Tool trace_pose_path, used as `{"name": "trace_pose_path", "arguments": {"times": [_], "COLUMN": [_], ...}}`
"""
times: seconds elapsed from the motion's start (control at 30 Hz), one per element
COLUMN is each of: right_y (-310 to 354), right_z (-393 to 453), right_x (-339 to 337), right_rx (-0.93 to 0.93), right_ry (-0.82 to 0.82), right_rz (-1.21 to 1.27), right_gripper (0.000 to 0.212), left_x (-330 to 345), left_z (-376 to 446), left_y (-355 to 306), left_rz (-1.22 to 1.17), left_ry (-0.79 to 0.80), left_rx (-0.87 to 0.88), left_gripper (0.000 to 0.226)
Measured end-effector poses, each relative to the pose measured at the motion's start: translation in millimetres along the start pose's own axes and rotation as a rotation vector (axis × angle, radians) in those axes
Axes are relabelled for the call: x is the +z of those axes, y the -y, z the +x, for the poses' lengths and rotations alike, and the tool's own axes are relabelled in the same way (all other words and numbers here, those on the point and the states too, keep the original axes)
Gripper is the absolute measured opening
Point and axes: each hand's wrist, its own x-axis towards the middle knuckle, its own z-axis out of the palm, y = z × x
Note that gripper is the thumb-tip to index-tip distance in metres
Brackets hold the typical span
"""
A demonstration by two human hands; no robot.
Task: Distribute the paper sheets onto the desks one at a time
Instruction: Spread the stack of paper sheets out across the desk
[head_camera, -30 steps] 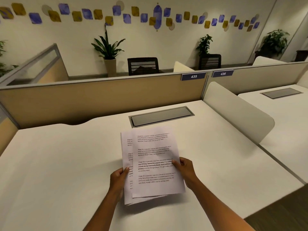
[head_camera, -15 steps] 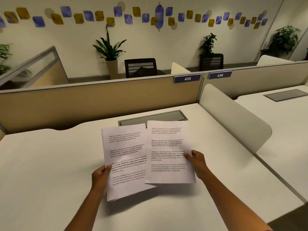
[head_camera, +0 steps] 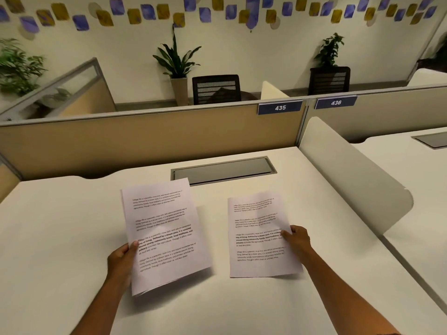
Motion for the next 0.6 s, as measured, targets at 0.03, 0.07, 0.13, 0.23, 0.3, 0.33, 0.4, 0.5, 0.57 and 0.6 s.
{"name": "trace_pose_path", "arguments": {"times": [0.03,0.07,0.13,0.23,0.3,0.33,0.4,0.5,0.57,0.6], "right_y": [-3,-5,-9,-8,-7,-7,-7,-8,-8,-6], "right_z": [1,3,4,-2,-4,-4,-5,-7,-10,-11], "right_x": [-1,-3,-3,-3,-3,-3,-3,-2,0,2], "right_rx": [0.001,0.007,0.011,-0.006,-0.020,-0.032,-0.063,-0.069,-0.063,-0.070], "right_ry": [0.003,0.002,-0.001,-0.008,-0.015,-0.021,-0.036,-0.078,-0.125,-0.150], "right_rz": [-0.021,-0.046,-0.124,-0.191,-0.231,-0.257,-0.309,-0.448,-0.567,-0.604], "right_gripper": [0.014,0.020,0.032,0.042,0.043,0.042,0.040,0.052,0.054,0.054], "left_x": [0,0,1,7,9,10,13,17,18,19], "left_z": [-1,-3,-5,-11,-12,-13,-14,-16,-18,-18], "left_y": [0,1,3,3,3,3,5,7,7,8], "left_rz": [0.003,0.005,0.008,0.003,-0.004,-0.009,-0.009,-0.014,-0.024,-0.024], "left_ry": [-0.004,-0.009,-0.015,-0.013,-0.009,-0.006,0.006,0.024,0.031,0.032], "left_rx": [-0.002,-0.007,-0.017,-0.028,-0.031,-0.031,-0.029,-0.029,-0.024,-0.022], "left_gripper": [0.017,0.017,0.017,0.017,0.019,0.019,0.019,0.017,0.014,0.014]}}
